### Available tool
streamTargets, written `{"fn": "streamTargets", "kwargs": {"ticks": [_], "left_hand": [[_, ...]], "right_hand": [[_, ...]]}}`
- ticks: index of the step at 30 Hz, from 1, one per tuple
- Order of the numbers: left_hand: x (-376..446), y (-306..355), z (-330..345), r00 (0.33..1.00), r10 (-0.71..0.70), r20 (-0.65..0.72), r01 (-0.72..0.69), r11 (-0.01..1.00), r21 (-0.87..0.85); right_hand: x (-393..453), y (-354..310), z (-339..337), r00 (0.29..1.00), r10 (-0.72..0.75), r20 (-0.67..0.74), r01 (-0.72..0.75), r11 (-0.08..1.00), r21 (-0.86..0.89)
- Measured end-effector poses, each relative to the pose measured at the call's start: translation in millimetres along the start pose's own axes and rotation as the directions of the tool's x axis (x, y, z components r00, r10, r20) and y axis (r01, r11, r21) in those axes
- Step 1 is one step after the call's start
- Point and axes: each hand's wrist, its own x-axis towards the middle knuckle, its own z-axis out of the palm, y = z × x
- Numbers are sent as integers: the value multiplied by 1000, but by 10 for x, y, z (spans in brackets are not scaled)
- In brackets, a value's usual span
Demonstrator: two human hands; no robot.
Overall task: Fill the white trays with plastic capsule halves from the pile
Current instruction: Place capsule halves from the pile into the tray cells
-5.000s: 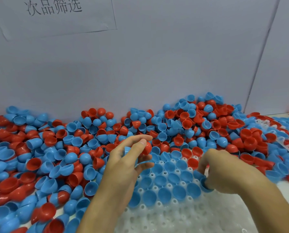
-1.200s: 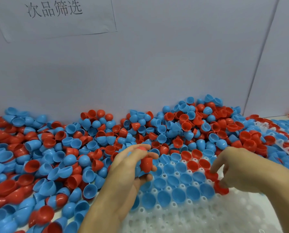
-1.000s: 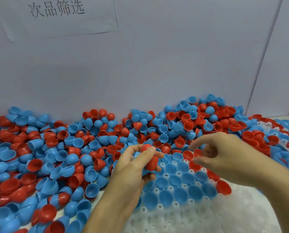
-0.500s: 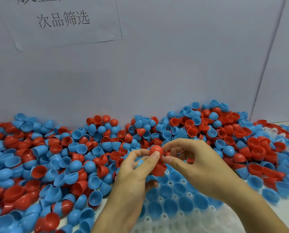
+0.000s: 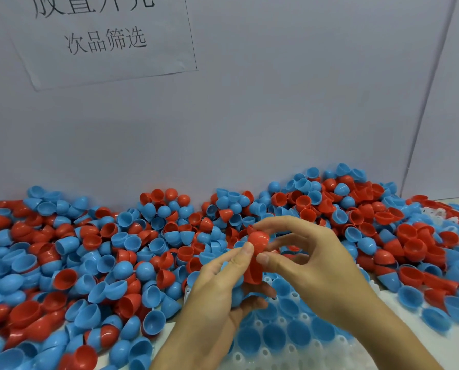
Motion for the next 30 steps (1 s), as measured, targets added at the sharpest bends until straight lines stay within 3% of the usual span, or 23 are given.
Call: {"fn": "streamTargets", "kwargs": {"ticks": [4, 19, 25, 30], "left_hand": [[12, -6, 3, 1000, -2, -7, 2, 1000, 27], [45, -64, -37, 997, 6, -80, 3, 995, 103], [57, -82, -54, 997, 43, -71, -30, 985, 170], [65, -102, -73, 988, 128, -88, -101, 961, 258]], "right_hand": [[13, 15, 5, 999, -32, -38, 32, 999, 0], [35, 77, 68, 964, -143, -226, 82, 963, -257], [33, 93, 77, 969, -151, -197, 71, 929, -363], [23, 101, 99, 981, -97, -167, 37, 943, -332]]}}
